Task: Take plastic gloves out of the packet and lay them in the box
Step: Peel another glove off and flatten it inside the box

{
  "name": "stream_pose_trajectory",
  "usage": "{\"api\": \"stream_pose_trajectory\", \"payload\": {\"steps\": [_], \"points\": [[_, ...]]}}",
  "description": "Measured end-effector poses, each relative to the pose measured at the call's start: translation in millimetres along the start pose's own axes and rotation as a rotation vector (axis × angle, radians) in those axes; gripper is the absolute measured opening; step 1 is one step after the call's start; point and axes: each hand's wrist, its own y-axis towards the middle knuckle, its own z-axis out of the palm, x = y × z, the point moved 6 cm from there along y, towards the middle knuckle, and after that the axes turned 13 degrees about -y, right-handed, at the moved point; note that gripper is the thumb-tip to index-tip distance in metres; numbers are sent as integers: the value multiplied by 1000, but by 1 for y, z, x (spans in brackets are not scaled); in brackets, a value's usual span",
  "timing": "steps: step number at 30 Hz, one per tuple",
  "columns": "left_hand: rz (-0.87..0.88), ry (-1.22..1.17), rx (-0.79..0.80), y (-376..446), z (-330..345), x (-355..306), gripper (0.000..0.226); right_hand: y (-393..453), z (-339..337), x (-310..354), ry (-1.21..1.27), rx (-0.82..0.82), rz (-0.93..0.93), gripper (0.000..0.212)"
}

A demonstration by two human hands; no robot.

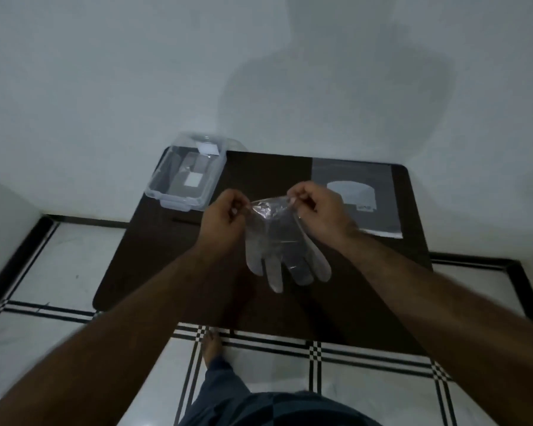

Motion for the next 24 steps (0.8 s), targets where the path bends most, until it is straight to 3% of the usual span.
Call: {"api": "stream_pose_trajectory", "payload": {"steps": [8,12,20,24], "points": [[77,80,-55,125,-120,-18,16,156,34,88,70,-4,64,9],[92,169,-44,192,-174,-14,14,225,66,121,133,17,141,16],[80,219,14,302,-239,11,15,338,114,154,77,-24,191,21],[191,242,22,331,-258,16,13,365,119,158,143,-81,191,18]]}}
